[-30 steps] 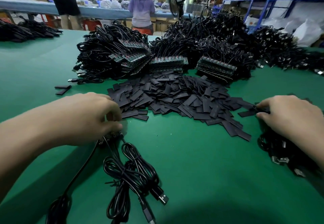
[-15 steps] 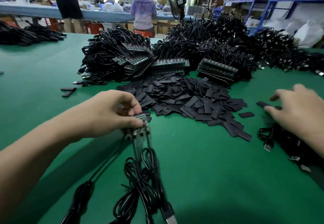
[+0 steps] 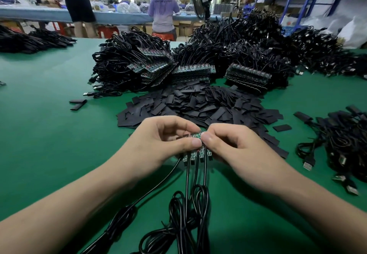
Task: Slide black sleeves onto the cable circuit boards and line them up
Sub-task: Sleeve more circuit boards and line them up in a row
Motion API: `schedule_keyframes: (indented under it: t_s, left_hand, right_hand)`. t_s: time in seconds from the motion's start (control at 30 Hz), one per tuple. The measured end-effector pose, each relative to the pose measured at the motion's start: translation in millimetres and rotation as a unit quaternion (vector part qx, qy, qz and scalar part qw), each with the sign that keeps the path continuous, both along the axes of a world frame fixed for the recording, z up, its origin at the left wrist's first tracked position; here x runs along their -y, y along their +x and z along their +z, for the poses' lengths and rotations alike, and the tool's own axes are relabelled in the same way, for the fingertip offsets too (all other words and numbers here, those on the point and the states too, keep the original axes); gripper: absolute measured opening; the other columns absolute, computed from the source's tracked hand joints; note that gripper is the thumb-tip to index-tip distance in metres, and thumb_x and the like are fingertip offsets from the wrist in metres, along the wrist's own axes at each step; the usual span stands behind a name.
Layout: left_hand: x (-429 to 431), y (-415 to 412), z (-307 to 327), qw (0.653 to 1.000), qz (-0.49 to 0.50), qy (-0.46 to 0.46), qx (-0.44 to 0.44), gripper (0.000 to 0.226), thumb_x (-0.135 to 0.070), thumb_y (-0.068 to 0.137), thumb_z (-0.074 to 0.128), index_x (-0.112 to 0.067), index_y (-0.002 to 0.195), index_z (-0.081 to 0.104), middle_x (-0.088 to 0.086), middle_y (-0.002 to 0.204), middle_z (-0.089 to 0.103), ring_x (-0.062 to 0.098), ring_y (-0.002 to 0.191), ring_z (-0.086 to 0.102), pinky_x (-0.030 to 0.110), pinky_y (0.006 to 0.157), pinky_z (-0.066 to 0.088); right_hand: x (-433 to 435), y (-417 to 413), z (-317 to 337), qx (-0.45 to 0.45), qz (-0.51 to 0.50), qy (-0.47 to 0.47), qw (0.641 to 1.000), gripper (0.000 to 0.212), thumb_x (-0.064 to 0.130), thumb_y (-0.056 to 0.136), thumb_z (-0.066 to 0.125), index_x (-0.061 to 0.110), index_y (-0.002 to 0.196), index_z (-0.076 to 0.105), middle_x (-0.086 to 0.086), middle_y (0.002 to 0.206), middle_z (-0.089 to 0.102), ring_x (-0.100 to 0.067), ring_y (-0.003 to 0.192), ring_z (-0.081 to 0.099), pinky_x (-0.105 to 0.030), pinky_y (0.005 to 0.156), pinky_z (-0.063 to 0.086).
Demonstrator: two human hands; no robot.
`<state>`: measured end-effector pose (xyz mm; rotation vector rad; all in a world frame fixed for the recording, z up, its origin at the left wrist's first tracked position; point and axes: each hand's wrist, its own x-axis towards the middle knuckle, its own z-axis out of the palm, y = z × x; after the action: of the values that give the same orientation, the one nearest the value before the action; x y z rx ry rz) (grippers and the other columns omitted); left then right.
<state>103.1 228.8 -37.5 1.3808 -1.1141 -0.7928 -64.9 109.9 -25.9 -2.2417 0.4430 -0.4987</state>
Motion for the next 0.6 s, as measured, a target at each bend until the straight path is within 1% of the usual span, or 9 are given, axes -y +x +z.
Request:
schedule_keyframes:
  t_s: [0.1,0.17,0.23,0.33,0.4,0.43,0.47,0.53,0.6]
  left_hand:
    - [1,-1,-4,0.999,-0.002,0.031,0.033,0.019,-0.043,0.081,0.079,-0.024,0.082,0.077,-0.005,0.074,0.072,0.004,0.064,0.057,0.012,0.059,0.045]
    - [1,-1,-6,0.999,-0.006,0.030,0.039,0.019,-0.042,0.083,0.076,-0.023,0.079,0.077,-0.007,0.071,0.071,0.001,0.060,0.056,0.010,0.057,0.042]
    - [1,-2,-7,0.999,-0.013,0.023,0.037,0.020,-0.043,0.081,0.076,-0.023,0.080,0.077,-0.006,0.071,0.072,0.000,0.061,0.058,0.010,0.057,0.043]
    - [1,-2,-4,0.999,-0.028,0.007,0.012,0.017,-0.038,0.085,0.078,-0.022,0.080,0.077,-0.006,0.070,0.071,0.001,0.060,0.058,0.012,0.059,0.043]
    - [0,-2,-4,0.999,-0.033,0.012,-0.002,0.023,-0.044,0.085,0.079,-0.021,0.082,0.077,-0.003,0.072,0.069,0.015,0.066,0.052,0.028,0.065,0.038]
    - [0,-2,-4,0.999,-0.033,0.017,-0.004,0.025,-0.045,0.082,0.079,-0.020,0.082,0.077,-0.001,0.073,0.069,0.021,0.069,0.047,0.034,0.068,0.032]
    - [0,-1,-4,0.999,-0.032,0.021,-0.009,0.024,-0.044,0.080,0.079,-0.020,0.082,0.078,0.000,0.073,0.068,0.023,0.071,0.044,0.038,0.068,0.030]
    - [0,0,-5,0.999,-0.035,0.024,-0.026,0.021,-0.038,0.080,0.076,-0.017,0.083,0.078,0.004,0.075,0.069,0.023,0.072,0.045,0.036,0.067,0.032]
    - [-1,0,-6,0.998,-0.040,0.026,-0.036,0.022,-0.033,0.081,0.073,-0.012,0.085,0.077,0.008,0.078,0.071,0.019,0.068,0.053,0.028,0.065,0.038]
  right_hand:
    - [-2,0,-6,0.022,0.004,0.006,1.000,0.040,0.037,0.105,0.051,0.008,0.078,0.050,0.009,0.065,0.036,-0.004,0.061,0.034,-0.026,0.057,0.028]
    - [-2,0,-11,0.019,0.000,0.016,1.000,0.040,0.037,0.105,0.052,0.008,0.078,0.049,0.009,0.065,0.036,-0.004,0.061,0.034,-0.028,0.058,0.029]
    - [-2,1,-15,0.020,-0.001,0.047,0.999,0.041,0.040,0.106,0.051,0.009,0.079,0.048,0.008,0.065,0.036,-0.007,0.061,0.034,-0.033,0.059,0.029]
    - [-1,1,-17,0.033,0.026,0.124,0.991,0.041,0.044,0.101,0.048,0.011,0.078,0.045,0.007,0.064,0.040,-0.010,0.059,0.033,-0.031,0.057,0.028]
    - [-1,1,-17,0.042,0.043,0.187,0.980,0.036,0.043,0.100,0.050,0.017,0.074,0.047,0.010,0.063,0.043,-0.009,0.058,0.033,-0.025,0.054,0.030]
    - [-2,1,-17,0.046,0.048,0.224,0.972,0.034,0.042,0.098,0.051,0.022,0.072,0.049,0.010,0.062,0.044,-0.008,0.057,0.033,-0.020,0.052,0.030]
    - [-3,2,-17,0.050,0.053,0.257,0.964,0.031,0.043,0.096,0.053,0.025,0.071,0.050,0.010,0.062,0.044,-0.007,0.057,0.033,-0.017,0.051,0.030]
    - [-4,1,-17,0.054,0.061,0.294,0.952,0.031,0.043,0.096,0.055,0.026,0.070,0.051,0.009,0.062,0.044,-0.007,0.057,0.033,-0.016,0.050,0.028]
    - [-4,1,-17,0.053,0.064,0.311,0.947,0.036,0.041,0.100,0.058,0.026,0.069,0.051,0.007,0.063,0.045,-0.007,0.057,0.034,-0.015,0.050,0.030]
